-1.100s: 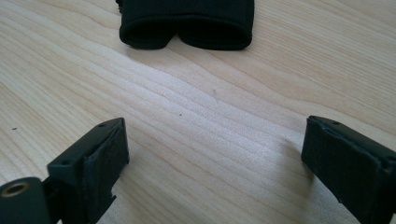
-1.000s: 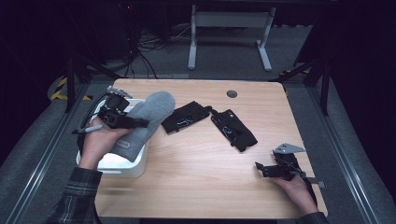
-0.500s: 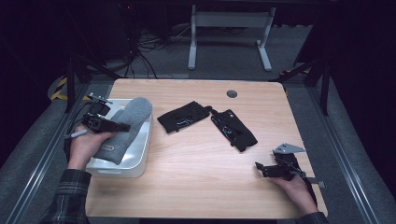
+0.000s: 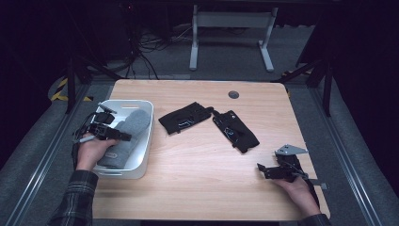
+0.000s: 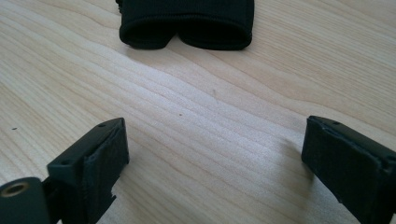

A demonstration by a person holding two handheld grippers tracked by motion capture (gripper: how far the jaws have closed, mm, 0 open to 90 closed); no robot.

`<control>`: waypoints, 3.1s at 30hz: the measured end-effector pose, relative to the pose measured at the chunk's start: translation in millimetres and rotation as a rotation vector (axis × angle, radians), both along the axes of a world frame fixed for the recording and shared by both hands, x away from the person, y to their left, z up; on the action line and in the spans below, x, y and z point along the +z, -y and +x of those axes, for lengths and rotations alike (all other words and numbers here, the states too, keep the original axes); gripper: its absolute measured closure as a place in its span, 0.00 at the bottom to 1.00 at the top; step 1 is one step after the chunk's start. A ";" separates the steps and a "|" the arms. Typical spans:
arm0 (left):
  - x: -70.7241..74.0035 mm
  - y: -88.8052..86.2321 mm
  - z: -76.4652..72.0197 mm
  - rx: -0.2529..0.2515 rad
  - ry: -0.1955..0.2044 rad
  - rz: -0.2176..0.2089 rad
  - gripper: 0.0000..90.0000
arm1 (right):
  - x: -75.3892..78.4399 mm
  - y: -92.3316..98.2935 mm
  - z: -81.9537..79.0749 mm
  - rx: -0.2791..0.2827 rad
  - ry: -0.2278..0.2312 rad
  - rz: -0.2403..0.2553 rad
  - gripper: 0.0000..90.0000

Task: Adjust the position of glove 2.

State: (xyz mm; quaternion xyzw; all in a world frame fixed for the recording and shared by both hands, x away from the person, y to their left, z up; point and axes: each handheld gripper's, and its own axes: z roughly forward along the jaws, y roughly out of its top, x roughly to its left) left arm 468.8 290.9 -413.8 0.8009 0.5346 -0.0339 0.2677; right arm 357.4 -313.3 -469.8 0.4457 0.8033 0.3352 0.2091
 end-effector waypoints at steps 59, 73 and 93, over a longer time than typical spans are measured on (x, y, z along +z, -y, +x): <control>56.7 142.4 -64.2 -0.259 0.370 -0.087 0.08 | -0.1 0.0 0.0 -0.007 -0.003 0.001 0.07; -1.7 203.2 -86.5 -0.383 0.372 -0.025 0.08 | 0.2 0.7 -0.5 -0.004 -0.005 -0.001 0.07; -58.6 196.5 -98.2 -0.422 0.420 0.070 0.05 | 12.9 1.9 2.0 0.017 -0.034 -0.017 0.31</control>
